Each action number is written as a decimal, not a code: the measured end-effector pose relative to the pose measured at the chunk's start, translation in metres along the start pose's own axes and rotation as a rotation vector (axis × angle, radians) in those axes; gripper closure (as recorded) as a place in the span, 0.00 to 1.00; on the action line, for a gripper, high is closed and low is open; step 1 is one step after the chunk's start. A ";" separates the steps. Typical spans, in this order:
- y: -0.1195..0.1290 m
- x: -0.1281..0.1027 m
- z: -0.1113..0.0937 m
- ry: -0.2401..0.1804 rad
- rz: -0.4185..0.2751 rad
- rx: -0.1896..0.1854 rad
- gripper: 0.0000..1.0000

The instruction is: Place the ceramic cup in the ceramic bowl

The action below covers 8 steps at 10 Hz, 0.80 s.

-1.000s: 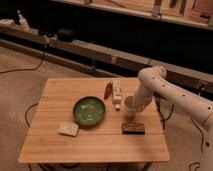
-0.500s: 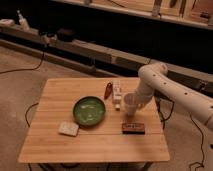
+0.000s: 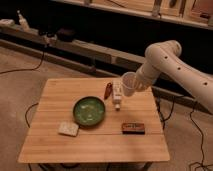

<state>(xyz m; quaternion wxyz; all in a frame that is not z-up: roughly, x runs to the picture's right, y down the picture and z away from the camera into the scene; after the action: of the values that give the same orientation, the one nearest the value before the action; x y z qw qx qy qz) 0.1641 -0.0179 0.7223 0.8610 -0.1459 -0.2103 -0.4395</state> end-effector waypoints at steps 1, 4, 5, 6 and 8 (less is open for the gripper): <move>-0.020 -0.003 -0.003 -0.023 -0.018 0.048 1.00; -0.083 -0.018 0.014 -0.129 -0.069 0.152 1.00; -0.102 -0.026 0.028 -0.164 -0.091 0.158 1.00; -0.120 -0.038 0.047 -0.205 -0.118 0.150 1.00; -0.139 -0.060 0.083 -0.274 -0.163 0.126 1.00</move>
<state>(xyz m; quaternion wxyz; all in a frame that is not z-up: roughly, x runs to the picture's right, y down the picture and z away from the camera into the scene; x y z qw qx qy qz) -0.0006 -0.0193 0.7737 0.7931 -0.1327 -0.3639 -0.4701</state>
